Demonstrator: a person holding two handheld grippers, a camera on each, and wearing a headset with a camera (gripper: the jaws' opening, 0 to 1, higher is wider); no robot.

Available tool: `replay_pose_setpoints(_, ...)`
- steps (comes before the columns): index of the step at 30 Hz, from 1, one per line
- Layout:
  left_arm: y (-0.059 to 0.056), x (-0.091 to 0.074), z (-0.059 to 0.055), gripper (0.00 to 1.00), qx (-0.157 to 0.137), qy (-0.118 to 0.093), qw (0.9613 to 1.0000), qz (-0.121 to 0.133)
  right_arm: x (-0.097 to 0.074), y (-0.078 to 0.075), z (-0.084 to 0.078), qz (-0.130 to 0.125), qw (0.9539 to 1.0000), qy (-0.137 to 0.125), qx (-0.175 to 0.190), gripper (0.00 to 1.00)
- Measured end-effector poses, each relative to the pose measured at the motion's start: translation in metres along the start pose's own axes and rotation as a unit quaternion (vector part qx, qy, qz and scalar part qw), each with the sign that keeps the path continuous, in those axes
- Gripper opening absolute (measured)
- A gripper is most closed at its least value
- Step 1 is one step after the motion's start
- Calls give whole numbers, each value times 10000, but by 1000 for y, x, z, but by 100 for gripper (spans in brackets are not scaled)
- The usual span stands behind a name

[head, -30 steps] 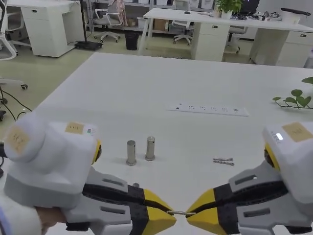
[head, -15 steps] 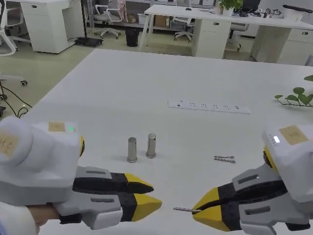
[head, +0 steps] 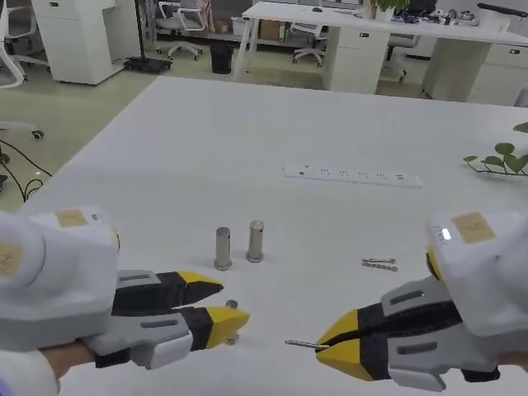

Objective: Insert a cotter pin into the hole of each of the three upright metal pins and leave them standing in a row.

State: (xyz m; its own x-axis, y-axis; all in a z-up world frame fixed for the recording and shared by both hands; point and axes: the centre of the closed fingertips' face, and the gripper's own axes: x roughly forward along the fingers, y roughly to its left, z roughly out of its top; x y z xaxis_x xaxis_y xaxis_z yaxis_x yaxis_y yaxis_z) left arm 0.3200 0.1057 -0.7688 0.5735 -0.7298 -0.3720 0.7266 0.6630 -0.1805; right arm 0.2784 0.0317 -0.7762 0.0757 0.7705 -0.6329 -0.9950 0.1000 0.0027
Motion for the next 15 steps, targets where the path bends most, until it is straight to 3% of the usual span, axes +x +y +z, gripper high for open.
replay_pose_setpoints(9,15,8,-12,27,-33,118,9997,188,11,-14,-4,-157,9998,122,66,2)
replay_pose_setpoints(15,19,13,-21,27,-124,237,9995,184,17,-23,-4,-206,9996,146,127,2)
